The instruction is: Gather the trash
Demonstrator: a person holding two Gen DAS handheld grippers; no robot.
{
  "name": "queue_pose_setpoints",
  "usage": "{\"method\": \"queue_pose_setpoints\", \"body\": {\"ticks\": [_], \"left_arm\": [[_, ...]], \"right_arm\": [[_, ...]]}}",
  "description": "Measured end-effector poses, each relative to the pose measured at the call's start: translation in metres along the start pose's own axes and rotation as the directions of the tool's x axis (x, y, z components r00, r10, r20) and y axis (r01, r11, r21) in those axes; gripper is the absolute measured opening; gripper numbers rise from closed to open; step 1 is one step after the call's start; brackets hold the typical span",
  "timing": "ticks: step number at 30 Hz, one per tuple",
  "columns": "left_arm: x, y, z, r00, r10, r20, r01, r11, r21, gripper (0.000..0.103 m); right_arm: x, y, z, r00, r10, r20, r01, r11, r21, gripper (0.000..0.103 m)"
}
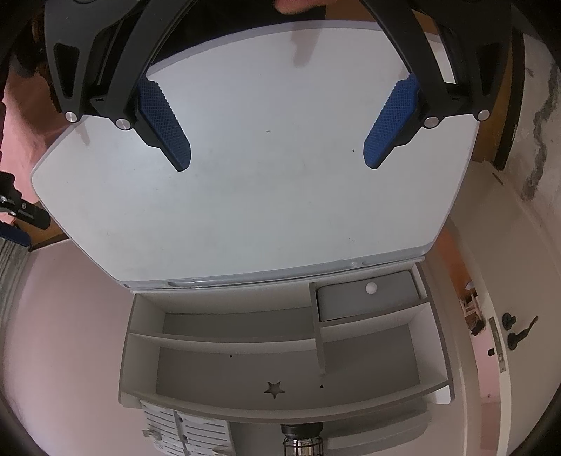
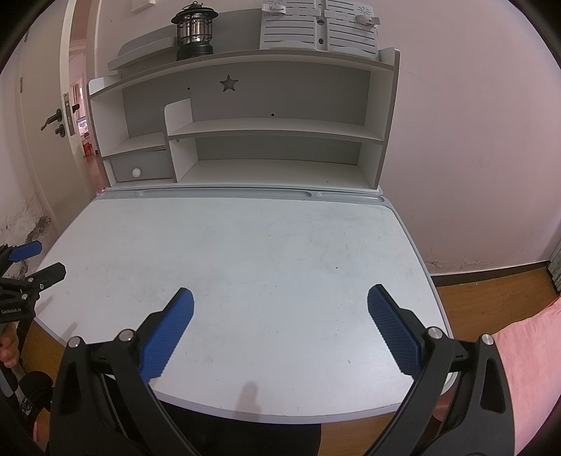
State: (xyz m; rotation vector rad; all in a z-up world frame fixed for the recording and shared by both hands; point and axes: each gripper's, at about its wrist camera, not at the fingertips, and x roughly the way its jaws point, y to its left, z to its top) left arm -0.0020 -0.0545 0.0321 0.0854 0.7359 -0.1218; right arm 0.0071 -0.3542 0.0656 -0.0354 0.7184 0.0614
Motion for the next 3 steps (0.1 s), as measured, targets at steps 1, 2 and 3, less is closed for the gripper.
{"method": "queue_pose_setpoints", "body": {"ticks": [1,2,3], "left_arm": [[0.0006,0.0003,0.0007,1.000,-0.002,-0.002,0.002,1.000,-0.001,0.096],[0.0009,0.0005,0.0009,1.000,-0.003,-0.004,0.003,1.000,-0.001,0.096],[0.0011,0.0007,0.0009,1.000,-0.002,-0.006,0.002,1.000,-0.002,0.096]], "right_arm": [[-0.0001,-0.0001,-0.0002,1.000,0.002,0.000,-0.002,1.000,-0.001,0.096],[-0.0002,-0.0004,-0.0002,1.000,0.001,0.001,-0.001,1.000,-0.001,0.096],[0.0000,0.0000,-0.0001,1.000,0.000,0.001,0.000,1.000,-0.002,0.096]]}}
